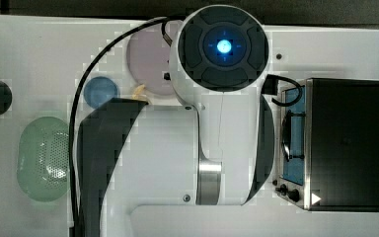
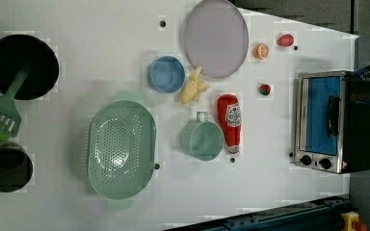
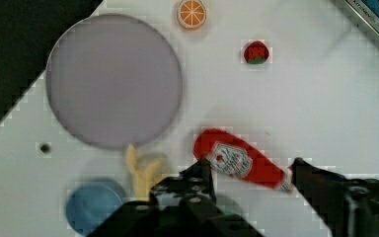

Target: Pick Ketchup from the table and place it in strainer.

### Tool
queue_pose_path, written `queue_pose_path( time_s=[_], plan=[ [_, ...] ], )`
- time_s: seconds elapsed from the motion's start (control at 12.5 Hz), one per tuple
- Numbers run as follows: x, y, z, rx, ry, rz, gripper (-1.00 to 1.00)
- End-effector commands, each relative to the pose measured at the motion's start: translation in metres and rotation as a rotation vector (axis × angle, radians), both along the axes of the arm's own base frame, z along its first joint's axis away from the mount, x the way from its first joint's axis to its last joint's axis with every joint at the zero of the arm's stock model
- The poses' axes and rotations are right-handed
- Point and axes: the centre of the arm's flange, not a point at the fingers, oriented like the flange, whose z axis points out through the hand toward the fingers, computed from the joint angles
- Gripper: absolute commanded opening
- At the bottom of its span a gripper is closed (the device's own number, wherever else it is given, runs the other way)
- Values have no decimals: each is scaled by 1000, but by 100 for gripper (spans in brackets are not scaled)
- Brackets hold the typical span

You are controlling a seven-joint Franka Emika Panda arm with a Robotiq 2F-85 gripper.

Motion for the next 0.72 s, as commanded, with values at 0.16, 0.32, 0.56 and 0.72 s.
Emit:
queue_pose_path(
  time_s=[0.16,0.32,0.56,0.72],
  plan=[
    [-82,-14,47,-12,36,-1,81],
    [-78,-7,26,-10,78,50,100],
    [-68,7,-27,2,174,162,100],
    [-56,15,-66,12,191,250,100]
  ],
)
